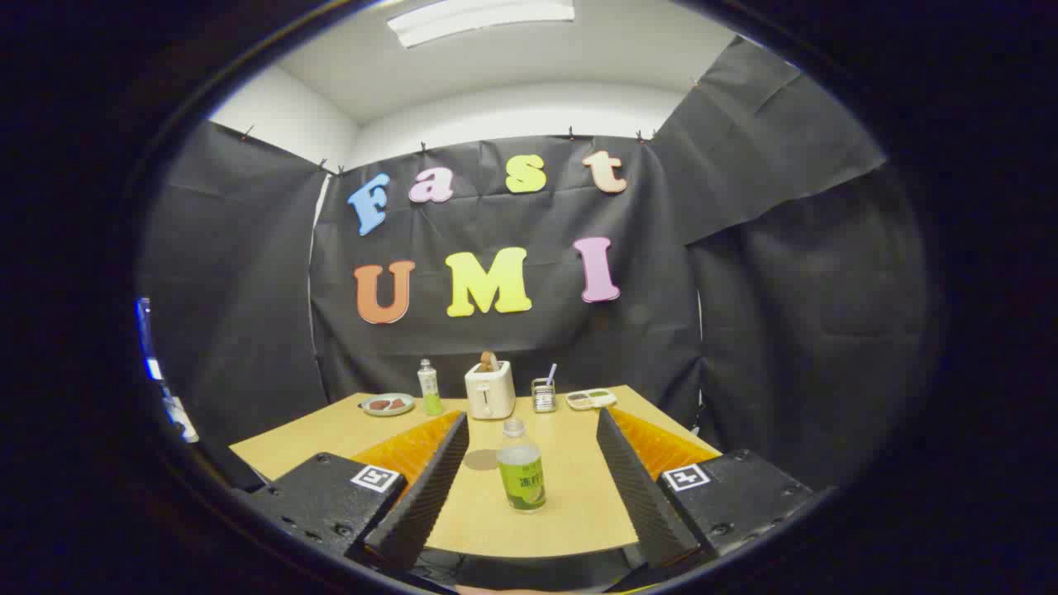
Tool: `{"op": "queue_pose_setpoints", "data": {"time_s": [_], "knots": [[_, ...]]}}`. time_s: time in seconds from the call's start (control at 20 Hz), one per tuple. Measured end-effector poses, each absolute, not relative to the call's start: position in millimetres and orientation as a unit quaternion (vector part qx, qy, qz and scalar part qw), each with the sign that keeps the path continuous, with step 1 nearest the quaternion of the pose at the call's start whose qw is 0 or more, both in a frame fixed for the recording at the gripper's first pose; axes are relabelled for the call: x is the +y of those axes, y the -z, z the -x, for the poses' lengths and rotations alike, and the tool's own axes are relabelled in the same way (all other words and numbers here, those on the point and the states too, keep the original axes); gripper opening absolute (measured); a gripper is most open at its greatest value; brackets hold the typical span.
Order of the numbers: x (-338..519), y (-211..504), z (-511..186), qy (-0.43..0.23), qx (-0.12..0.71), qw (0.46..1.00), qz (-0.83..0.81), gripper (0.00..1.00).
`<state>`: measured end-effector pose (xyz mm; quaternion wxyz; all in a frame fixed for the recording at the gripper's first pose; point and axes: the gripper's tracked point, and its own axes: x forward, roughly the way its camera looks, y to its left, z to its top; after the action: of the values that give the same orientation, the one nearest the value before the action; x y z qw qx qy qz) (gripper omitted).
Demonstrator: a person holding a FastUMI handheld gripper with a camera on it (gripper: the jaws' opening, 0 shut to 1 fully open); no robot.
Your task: Take the bottle from table, then pour the juice into the cup, finally place the bottle on the coaster
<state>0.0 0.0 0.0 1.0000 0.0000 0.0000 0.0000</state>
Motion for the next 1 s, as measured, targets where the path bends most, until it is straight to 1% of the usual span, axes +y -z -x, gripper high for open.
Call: {"op": "queue_pose_setpoints", "data": {"time_s": [1.0], "knots": [[-3.3, 23.0, -28.9, 0.020, 0.014, 0.999, 0.033, 1.00]]}}
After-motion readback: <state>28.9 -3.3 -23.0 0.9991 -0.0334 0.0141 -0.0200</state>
